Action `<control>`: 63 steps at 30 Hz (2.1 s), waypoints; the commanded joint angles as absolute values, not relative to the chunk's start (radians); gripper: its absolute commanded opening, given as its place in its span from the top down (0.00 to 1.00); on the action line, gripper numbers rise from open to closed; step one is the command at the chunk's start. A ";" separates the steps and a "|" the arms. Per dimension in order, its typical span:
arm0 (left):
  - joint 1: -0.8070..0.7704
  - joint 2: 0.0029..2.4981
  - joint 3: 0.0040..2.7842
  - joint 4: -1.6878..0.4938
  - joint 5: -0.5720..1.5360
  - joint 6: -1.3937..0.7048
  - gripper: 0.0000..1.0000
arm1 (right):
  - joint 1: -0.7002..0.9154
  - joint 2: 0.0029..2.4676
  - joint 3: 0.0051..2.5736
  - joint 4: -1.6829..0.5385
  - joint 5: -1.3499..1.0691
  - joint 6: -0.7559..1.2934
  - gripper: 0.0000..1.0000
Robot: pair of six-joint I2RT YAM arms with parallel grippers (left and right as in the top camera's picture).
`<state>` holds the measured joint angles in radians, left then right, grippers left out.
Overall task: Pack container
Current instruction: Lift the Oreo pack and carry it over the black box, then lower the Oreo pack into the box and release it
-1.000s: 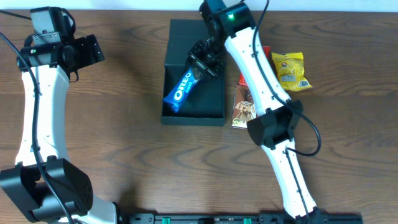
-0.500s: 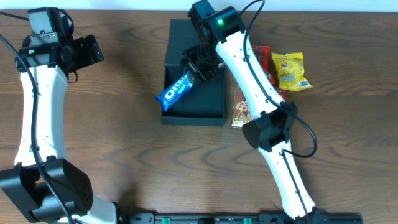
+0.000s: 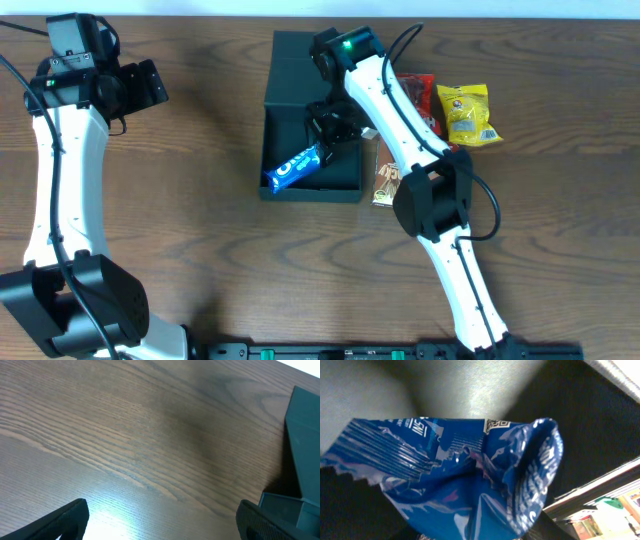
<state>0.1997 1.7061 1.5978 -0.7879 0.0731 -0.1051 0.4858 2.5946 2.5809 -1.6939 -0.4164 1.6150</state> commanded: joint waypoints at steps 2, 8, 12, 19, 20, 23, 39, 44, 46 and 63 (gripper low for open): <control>0.204 1.696 1.600 -0.794 0.080 -0.113 0.05 | 0.477 2.585 2.573 -1.694 -0.371 1.691 0.70; 0.204 1.696 1.600 -0.797 0.080 -0.113 0.05 | 0.478 2.585 2.573 -1.629 -0.340 1.732 0.71; 0.204 1.696 1.600 -0.801 0.080 -0.120 0.05 | 0.479 2.585 2.573 -1.589 -0.340 1.781 0.68; 0.204 1.696 1.600 -0.801 0.084 -0.132 0.05 | 0.479 2.585 2.573 -1.559 -0.320 1.744 0.40; 0.204 1.696 1.600 -0.800 0.092 -0.132 0.05 | 0.479 2.585 2.573 -1.560 -0.318 1.728 0.39; 0.204 1.696 1.600 -0.798 0.105 -0.135 0.05 | 0.479 2.585 2.573 -1.560 -0.318 1.711 0.38; 0.203 1.696 1.600 -0.785 0.130 -0.136 0.05 | 0.500 2.583 2.605 -1.519 -0.148 0.440 0.98; 0.203 1.696 1.600 -0.779 0.155 -0.159 0.05 | 0.508 2.583 2.603 -1.471 0.184 0.394 0.99; 0.203 1.696 1.600 -0.772 0.155 -0.158 0.05 | 0.510 2.584 2.603 -1.412 0.183 0.323 0.99; 0.203 1.696 1.600 -0.785 0.155 -0.157 0.05 | 0.526 2.598 2.412 -1.226 0.115 0.241 0.99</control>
